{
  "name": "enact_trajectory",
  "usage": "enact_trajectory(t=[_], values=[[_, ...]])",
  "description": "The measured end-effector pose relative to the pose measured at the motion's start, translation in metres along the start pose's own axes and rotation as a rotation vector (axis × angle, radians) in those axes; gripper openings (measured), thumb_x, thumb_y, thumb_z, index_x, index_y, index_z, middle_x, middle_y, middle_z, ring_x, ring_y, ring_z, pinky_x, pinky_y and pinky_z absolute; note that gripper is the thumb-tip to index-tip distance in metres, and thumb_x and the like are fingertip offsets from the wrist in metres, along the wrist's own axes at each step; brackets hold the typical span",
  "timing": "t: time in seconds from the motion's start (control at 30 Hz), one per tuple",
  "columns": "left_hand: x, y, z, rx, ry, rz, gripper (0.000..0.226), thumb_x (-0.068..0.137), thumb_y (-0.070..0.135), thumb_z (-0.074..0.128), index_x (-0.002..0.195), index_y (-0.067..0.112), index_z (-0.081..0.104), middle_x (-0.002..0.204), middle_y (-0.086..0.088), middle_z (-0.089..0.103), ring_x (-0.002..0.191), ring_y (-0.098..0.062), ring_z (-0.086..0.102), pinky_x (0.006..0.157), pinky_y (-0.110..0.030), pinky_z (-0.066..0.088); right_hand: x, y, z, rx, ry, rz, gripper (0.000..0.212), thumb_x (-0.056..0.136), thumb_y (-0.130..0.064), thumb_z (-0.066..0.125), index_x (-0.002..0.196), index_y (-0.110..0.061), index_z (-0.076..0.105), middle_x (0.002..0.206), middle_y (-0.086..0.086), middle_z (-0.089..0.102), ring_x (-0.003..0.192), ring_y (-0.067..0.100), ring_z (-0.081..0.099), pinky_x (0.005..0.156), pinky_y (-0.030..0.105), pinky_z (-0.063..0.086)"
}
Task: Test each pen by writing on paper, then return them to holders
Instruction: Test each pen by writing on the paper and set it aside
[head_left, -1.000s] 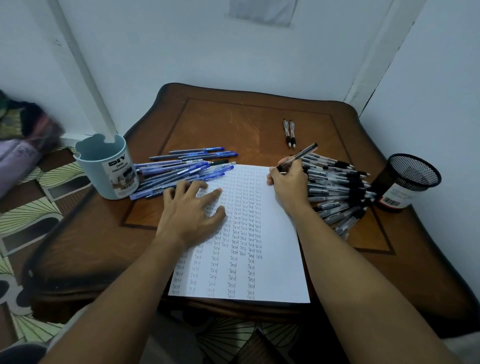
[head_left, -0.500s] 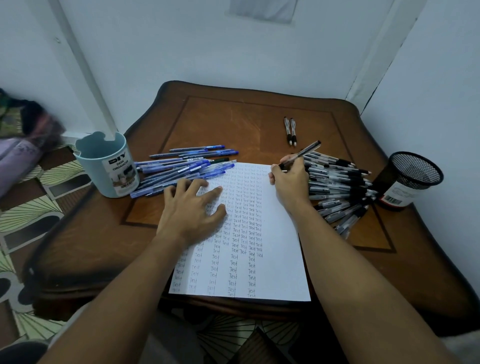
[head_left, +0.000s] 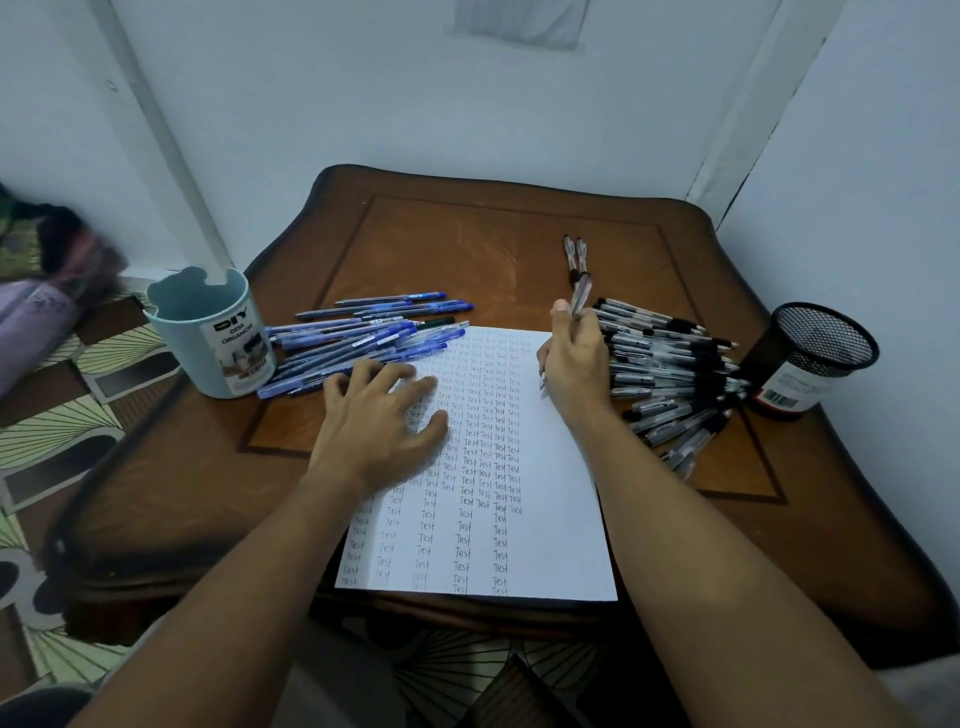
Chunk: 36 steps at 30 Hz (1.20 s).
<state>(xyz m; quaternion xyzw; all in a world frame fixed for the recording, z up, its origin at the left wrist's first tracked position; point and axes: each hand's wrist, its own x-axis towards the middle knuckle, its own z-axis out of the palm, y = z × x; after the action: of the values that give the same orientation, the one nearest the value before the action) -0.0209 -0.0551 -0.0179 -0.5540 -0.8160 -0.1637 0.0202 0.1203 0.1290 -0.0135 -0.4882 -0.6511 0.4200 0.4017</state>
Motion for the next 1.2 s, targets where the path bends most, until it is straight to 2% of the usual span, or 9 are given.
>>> enact_trajectory(t=[0.17,0.37,0.57,0.7,0.8,0.87,0.93,1.07,1.2], values=[[-0.001,0.0,0.0,0.004,-0.008,0.001,0.063,0.085,0.067,0.029,0.133,0.037,0.057,0.14,0.015,0.046,0.131,-0.011,0.026,0.105,-0.044,0.015,-0.004,-0.003,-0.002,0.012,-0.022,-0.003,0.038,0.106,-0.045,0.035,0.111,-0.013,0.055,0.063,-0.001,0.054,0.052,0.012,0.051,0.055,0.031,0.042],[-0.001,-0.001,-0.001,-0.011,-0.029,-0.007,0.066,0.083,0.069,0.028,0.134,0.038,0.057,0.141,0.015,0.045,0.132,-0.011,0.024,0.106,-0.043,0.012,-0.007,-0.005,-0.003,0.037,-0.035,-0.024,0.034,0.107,-0.042,0.034,0.103,-0.016,0.055,0.06,0.0,0.053,0.045,0.009,0.047,0.047,0.027,0.039],[-0.002,-0.002,-0.001,-0.013,-0.049,0.008,0.072,0.081,0.072,0.021,0.136,0.04,0.054,0.143,0.016,0.043,0.134,-0.012,0.023,0.106,-0.044,0.013,0.005,-0.032,-0.01,0.116,-0.205,0.087,0.038,0.107,-0.048,0.026,0.122,-0.017,0.041,0.069,0.015,0.064,0.039,0.013,0.05,0.036,0.021,0.037],[0.001,-0.002,-0.001,0.003,-0.054,0.017,0.07,0.084,0.074,0.022,0.137,0.042,0.053,0.145,0.016,0.041,0.134,-0.011,0.021,0.105,-0.045,0.013,0.048,-0.059,-0.023,0.044,-0.285,0.213,0.038,0.107,-0.019,0.044,0.143,-0.016,0.032,0.091,0.014,0.063,0.061,0.014,0.059,0.049,0.021,0.049],[0.001,-0.002,-0.001,-0.001,-0.047,0.012,0.068,0.085,0.075,0.023,0.135,0.043,0.055,0.144,0.017,0.042,0.134,-0.011,0.022,0.104,-0.044,0.013,0.079,-0.064,-0.036,0.022,-0.337,0.276,0.036,0.099,0.003,0.053,0.134,0.003,0.046,0.098,0.013,0.056,0.071,0.014,0.056,0.056,0.021,0.051],[0.001,-0.002,0.0,-0.001,-0.048,0.007,0.066,0.085,0.075,0.025,0.134,0.043,0.056,0.144,0.017,0.042,0.134,-0.011,0.022,0.105,-0.044,0.013,0.099,-0.06,-0.04,-0.057,-0.273,0.259,0.026,0.096,0.003,0.058,0.121,0.007,0.057,0.093,0.012,0.061,0.069,0.013,0.057,0.059,0.022,0.053],[0.001,-0.003,0.0,-0.004,-0.036,0.006,0.065,0.085,0.076,0.026,0.133,0.044,0.057,0.143,0.018,0.043,0.133,-0.011,0.023,0.105,-0.043,0.013,0.116,-0.054,-0.044,-0.159,-0.183,0.236,0.016,0.093,-0.001,0.066,0.107,0.007,0.065,0.09,0.013,0.067,0.07,0.016,0.063,0.073,0.03,0.058],[0.001,-0.005,0.001,-0.102,-0.014,-0.011,0.062,0.081,0.071,0.032,0.129,0.042,0.058,0.14,0.02,0.046,0.13,-0.007,0.025,0.105,-0.04,0.013,0.143,-0.034,-0.051,-0.366,-0.073,0.219,0.019,0.087,-0.011,0.076,0.096,0.004,0.069,0.1,0.019,0.071,0.094,0.031,0.072,0.086,0.048,0.06],[0.0,-0.006,0.001,-0.149,0.0,0.005,0.063,0.078,0.068,0.03,0.125,0.041,0.062,0.139,0.021,0.049,0.129,-0.006,0.026,0.104,-0.039,0.013,0.138,-0.036,-0.052,-0.564,-0.05,0.14,0.033,0.091,-0.022,0.073,0.107,0.007,0.068,0.108,0.02,0.071,0.103,0.032,0.069,0.084,0.036,0.056]])
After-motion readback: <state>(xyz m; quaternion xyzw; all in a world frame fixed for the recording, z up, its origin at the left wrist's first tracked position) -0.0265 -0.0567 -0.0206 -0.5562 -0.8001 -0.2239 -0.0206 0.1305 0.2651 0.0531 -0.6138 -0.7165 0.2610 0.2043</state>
